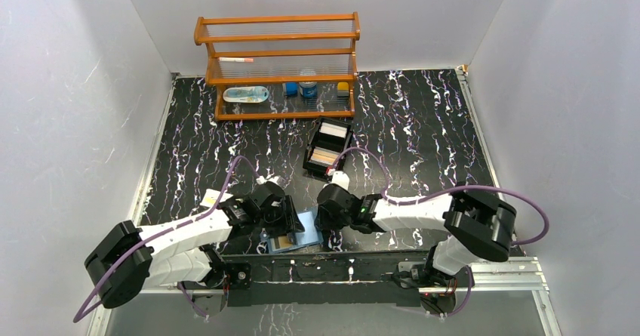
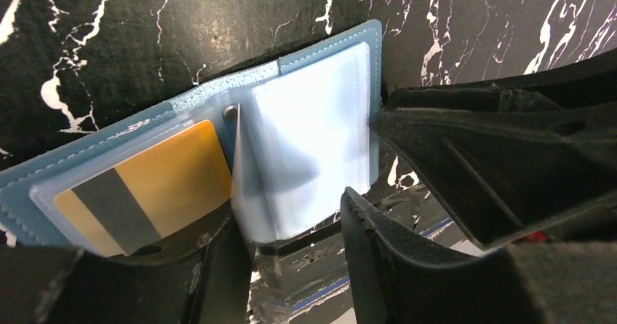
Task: Put the credit cards into the card holder
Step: Adjust the card holder at the center of the board.
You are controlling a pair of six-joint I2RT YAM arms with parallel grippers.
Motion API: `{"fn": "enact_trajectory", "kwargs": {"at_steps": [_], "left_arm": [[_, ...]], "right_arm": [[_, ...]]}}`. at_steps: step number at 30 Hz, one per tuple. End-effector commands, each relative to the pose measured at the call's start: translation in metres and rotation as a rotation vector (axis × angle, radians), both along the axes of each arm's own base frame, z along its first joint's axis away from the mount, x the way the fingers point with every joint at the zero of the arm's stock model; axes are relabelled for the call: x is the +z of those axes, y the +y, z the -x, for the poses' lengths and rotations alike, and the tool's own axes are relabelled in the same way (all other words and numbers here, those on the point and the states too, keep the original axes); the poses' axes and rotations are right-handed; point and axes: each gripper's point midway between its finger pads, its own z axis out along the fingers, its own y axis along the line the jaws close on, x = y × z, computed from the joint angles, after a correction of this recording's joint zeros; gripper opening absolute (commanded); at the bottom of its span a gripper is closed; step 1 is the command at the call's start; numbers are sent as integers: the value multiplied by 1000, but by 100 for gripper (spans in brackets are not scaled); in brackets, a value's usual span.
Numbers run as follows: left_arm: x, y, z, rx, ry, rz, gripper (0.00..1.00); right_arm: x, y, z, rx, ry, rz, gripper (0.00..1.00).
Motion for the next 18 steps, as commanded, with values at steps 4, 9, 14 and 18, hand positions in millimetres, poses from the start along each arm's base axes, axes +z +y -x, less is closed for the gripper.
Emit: {"fn": "enact_trajectory", "kwargs": {"at_steps": [4,9,14,18], "left_arm": [[9,15,6,-1,7,-60,45],[17,32,7,10,-23,-114,46],[10,24,8,-11,-28,-66,22],[11,12,1,-36,-65,-13,3]], "right_arm": [[-41,-22,3,-29,34,157,31],[-49,-25,5,-33,37,169,28],[10,-9,3,-28,-25,-61,32],[39,-8,2,-50,-53,-154,33]]}}
